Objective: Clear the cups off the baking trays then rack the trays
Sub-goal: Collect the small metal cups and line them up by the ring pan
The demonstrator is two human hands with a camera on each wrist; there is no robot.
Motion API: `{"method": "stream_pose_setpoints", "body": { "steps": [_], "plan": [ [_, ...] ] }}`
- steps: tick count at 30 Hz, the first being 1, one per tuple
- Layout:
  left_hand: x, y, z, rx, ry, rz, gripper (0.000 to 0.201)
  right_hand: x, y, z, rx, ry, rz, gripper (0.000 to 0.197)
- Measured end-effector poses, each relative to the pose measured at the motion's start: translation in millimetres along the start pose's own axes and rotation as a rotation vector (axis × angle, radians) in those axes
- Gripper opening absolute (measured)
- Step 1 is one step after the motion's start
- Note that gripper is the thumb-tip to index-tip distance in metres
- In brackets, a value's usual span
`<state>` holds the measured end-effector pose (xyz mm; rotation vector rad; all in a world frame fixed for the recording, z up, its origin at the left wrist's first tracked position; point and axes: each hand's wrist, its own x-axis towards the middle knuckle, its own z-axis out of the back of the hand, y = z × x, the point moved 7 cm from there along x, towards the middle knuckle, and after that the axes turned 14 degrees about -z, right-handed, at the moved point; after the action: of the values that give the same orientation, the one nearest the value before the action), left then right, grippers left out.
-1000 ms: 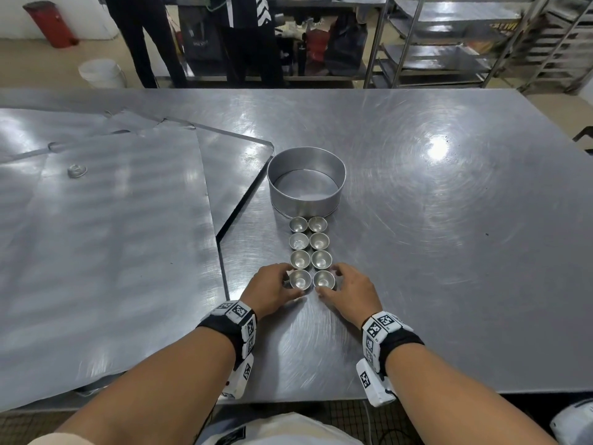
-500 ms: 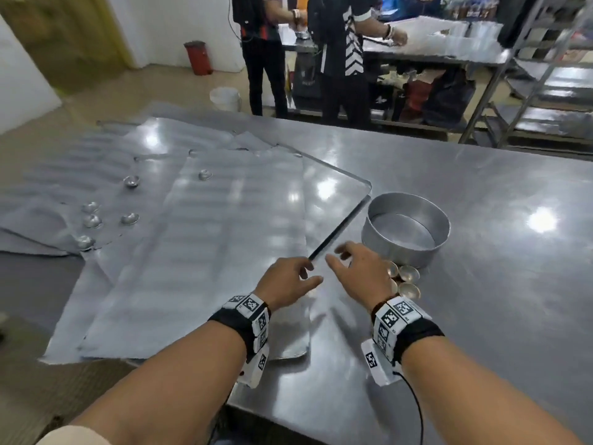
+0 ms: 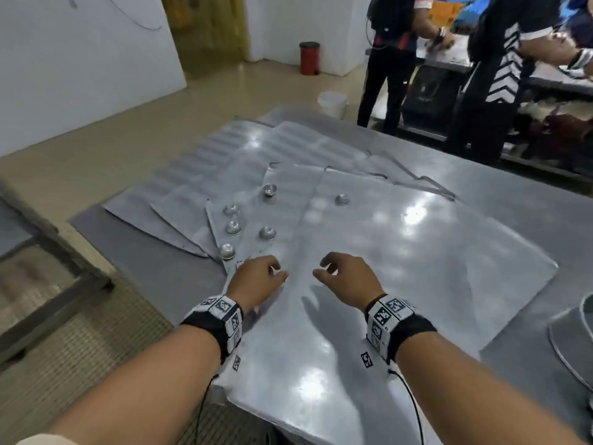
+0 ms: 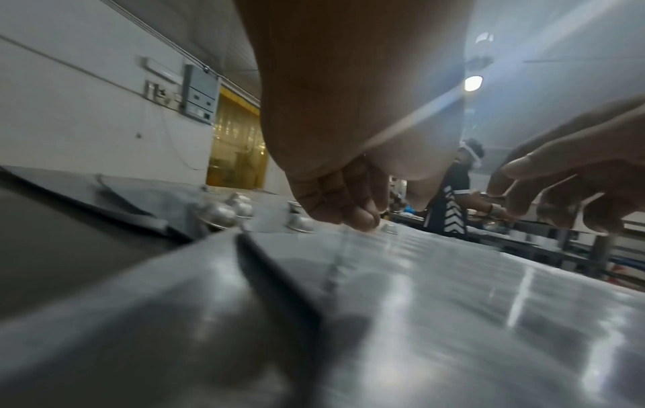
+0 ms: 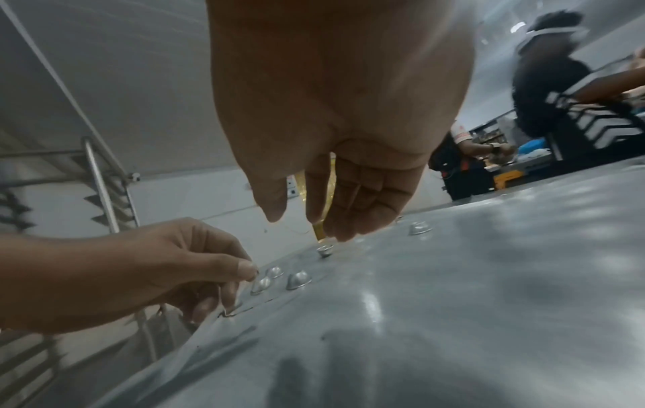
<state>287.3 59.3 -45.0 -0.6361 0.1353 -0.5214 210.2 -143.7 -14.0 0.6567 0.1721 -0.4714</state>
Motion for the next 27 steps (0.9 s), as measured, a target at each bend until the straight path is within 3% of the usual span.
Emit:
{"method": "stream_pose_setpoints", "body": {
  "steps": [3,7,10,13,18,23,27],
  "plan": [
    [13.3,62.2,33.1,0.026,-0.027,0.08,0.028,39.2,47.9,-27.2,-0.023,0.037,0.017,0.036],
    [29.8,117.1,60.8,0.058,-0.019,0.084,0.026,87.1,97.4,-52.0,-0.079,0.056,0.051,0.04],
    [42.9,143.8,61.4,0.066,0.065,0.076,0.044,118.2,118.0,-68.0,-0.172,0.074,0.046,0.044],
    [54.4,156.5,55.7,0.049,0.139,0.057,0.055,142.5,125.8,-83.3,-0.268,0.112,0.023,0.045],
    [66.3,164.5,51.2,0.052,0.19,0.014,0.057,172.9,127.9,-111.5,-0.414,0.209,0.019,0.064],
    [69.8,167.3,48.6,0.056,0.164,-0.023,0.053,182.6,125.7,-121.4,-0.408,0.164,0.003,0.04],
    [75.8,160.4,53.9,0.061,0.103,-0.111,0.04,185.0,124.4,-120.2,-0.355,0.14,-0.003,0.031]
  ]
}}
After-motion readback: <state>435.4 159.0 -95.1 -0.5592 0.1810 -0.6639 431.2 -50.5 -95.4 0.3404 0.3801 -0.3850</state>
